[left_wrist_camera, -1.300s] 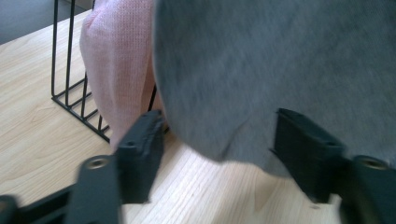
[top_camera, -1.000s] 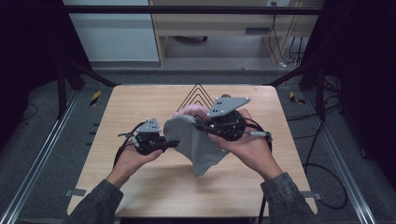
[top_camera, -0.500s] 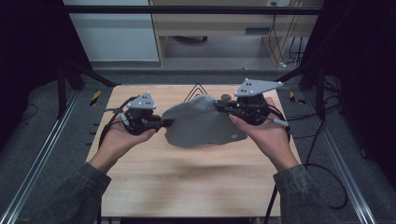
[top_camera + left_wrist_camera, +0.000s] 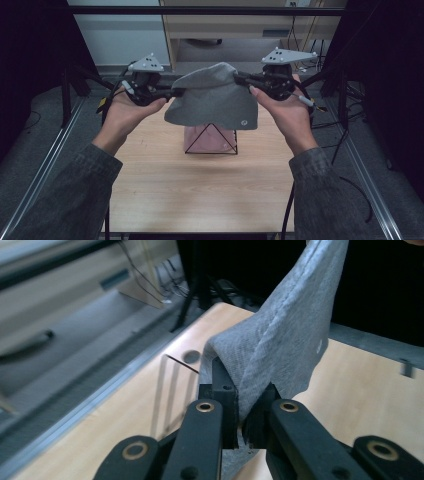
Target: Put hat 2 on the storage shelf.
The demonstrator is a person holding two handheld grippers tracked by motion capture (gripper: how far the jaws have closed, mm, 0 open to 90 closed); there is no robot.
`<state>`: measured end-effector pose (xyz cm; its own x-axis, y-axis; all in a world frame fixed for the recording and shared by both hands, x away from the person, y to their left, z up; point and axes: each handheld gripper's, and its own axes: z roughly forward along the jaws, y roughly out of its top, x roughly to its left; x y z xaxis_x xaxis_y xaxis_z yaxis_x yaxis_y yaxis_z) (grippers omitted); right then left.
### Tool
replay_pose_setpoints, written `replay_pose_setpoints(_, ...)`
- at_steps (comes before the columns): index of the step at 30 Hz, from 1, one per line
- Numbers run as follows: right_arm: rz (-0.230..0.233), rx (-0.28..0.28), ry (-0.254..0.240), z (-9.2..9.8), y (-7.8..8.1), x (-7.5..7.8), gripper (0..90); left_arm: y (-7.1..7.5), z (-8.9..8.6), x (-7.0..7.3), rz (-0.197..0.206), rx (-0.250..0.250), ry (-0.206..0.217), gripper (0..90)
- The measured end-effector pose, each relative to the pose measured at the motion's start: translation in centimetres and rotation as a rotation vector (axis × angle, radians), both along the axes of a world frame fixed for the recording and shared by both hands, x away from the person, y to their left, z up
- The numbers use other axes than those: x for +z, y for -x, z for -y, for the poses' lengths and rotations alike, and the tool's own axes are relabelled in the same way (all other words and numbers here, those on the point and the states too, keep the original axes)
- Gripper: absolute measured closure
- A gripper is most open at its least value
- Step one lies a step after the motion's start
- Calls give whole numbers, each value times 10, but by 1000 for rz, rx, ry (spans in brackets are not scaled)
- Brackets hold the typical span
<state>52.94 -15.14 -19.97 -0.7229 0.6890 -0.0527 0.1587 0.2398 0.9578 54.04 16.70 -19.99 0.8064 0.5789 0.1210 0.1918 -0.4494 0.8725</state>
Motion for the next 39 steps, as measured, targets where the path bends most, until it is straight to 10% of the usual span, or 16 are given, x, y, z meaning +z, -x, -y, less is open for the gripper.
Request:
replay_pose_setpoints(8, 24, -43, -40, 2, -34, 12, 864, -30, 7, 21, 51, 49, 5, 866)
replay_pose_setpoints(20, -35, -79, -26, 3, -80, -21, 864, -70, 13, -20, -12, 78, 14, 867)
replay_pose_setpoints(39, -109, -141, 31, 9, -105, -62, 863, -97, 32, -61, -45, 103, -49, 866)
